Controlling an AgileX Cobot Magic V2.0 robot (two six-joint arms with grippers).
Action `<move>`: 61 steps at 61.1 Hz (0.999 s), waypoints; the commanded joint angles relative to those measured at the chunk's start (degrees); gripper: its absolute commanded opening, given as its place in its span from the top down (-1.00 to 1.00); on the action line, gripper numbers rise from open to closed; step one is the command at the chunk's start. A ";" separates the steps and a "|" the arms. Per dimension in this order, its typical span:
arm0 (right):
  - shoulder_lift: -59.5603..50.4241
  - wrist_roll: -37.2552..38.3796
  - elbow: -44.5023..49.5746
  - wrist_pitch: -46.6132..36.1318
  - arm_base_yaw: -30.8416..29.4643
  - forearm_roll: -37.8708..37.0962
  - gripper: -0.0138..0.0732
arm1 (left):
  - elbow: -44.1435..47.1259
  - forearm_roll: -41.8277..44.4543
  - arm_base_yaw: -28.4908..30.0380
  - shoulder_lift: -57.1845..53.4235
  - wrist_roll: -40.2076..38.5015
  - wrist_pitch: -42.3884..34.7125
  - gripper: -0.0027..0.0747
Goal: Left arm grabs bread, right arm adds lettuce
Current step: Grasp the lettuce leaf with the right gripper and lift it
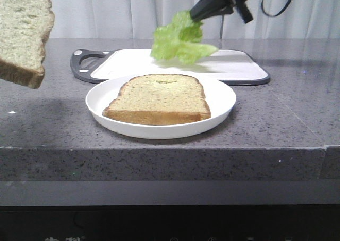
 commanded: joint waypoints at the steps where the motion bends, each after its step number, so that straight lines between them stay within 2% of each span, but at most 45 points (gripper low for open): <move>1: -5.79 1.77 -2.72 0.08 -1.19 4.65 0.92 | -1.70 -1.83 0.09 -0.37 -0.03 -3.47 0.98; 17: -9.35 5.25 -3.64 6.35 -3.35 7.33 0.92 | -1.70 -1.94 0.09 -0.37 -0.03 -5.02 0.98; 31: -15.50 5.25 4.28 8.15 -3.71 8.58 0.92 | -1.70 -1.94 0.09 -0.37 -0.03 -5.25 0.98; 43: -24.04 -0.71 19.03 8.09 -3.64 9.39 0.92 | -1.70 -1.94 0.09 -0.37 -0.03 -5.98 0.98; 55: -34.41 -13.40 41.56 4.80 -3.64 19.70 0.92 | -1.70 -1.94 0.09 -0.37 -0.03 -6.51 0.98; 61: -37.06 -17.97 49.52 4.80 -3.15 23.79 0.92 | -1.70 -1.94 0.09 -0.37 -0.03 -6.51 0.98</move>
